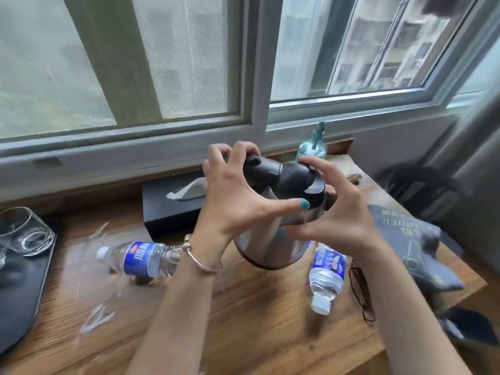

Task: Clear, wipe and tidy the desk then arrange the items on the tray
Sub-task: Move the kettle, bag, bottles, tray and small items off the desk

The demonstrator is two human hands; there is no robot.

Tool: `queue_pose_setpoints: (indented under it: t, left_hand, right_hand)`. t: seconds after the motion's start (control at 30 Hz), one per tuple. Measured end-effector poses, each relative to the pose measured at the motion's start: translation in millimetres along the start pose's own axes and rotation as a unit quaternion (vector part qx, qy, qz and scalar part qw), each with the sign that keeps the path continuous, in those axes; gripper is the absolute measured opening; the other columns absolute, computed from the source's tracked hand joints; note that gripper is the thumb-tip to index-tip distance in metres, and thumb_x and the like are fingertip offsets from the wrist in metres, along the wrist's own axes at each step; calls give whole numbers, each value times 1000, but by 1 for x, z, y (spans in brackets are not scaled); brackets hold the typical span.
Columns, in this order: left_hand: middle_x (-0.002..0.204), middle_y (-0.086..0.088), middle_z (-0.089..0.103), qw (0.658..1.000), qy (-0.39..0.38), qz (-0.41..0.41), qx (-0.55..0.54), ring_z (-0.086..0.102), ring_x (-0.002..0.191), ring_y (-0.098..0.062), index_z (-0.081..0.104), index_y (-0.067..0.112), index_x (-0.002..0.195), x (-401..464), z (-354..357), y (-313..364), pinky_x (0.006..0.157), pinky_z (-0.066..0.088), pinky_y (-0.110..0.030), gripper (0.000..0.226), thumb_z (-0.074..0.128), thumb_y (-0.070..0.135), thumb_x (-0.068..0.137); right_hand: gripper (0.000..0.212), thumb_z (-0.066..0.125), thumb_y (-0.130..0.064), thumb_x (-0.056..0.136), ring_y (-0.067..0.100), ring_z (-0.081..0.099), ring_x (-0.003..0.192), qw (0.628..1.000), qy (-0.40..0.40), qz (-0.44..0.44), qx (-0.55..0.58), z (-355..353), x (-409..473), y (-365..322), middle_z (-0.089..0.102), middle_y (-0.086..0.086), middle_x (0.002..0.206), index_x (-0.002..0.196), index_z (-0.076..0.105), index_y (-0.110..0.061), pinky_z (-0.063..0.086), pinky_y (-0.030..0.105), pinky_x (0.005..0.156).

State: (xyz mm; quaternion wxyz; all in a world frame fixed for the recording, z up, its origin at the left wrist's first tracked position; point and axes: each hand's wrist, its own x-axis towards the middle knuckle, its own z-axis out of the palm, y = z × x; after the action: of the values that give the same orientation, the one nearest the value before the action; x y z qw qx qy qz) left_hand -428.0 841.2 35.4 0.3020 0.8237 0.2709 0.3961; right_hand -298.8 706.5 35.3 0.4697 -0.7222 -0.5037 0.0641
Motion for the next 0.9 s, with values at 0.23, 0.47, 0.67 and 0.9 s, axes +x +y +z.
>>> queue_pose_setpoints:
  t: [0.23, 0.47, 0.67, 0.9]
  left_hand:
    - [106, 9, 25, 997, 2, 62, -51, 36, 110, -15, 41, 41, 101, 24, 34, 94, 99, 42, -36, 82, 71, 79, 35]
    - [111, 8, 26, 976, -130, 143, -96, 33, 109, -15, 40, 44, 113, 21, 118, 169, 94, 37, -25, 89, 73, 74, 36]
    - [117, 7, 31, 949, -216, 199, -114, 35, 109, -17, 44, 35, 127, -3, 237, 235, 89, 28, -15, 92, 83, 58, 47]
    - [118, 2, 39, 955, -192, 137, -182, 42, 113, -20, 54, 29, 123, -54, 384, 292, 91, 28, -2, 94, 92, 46, 38]
  right_hand:
    - [105, 96, -35, 39, 13, 70, 99, 997, 66, -36, -13, -109, -3, -10, 67, -14, 118, 133, 50, -48, 56, 48, 88]
    - [103, 95, -37, 45, 11, 67, 106, 990, 128, -22, -55, -213, -59, 28, 64, -15, 122, 137, 49, -41, 57, 40, 88]
    - [104, 95, -41, 45, 12, 60, 118, 983, 158, 18, -95, -315, -121, 109, 61, -17, 127, 137, 47, -42, 52, 46, 97]
    - [108, 91, -50, 37, 7, 41, 137, 975, 124, 96, -157, -419, -170, 217, 22, -21, 158, 133, 43, -55, 44, 54, 102]
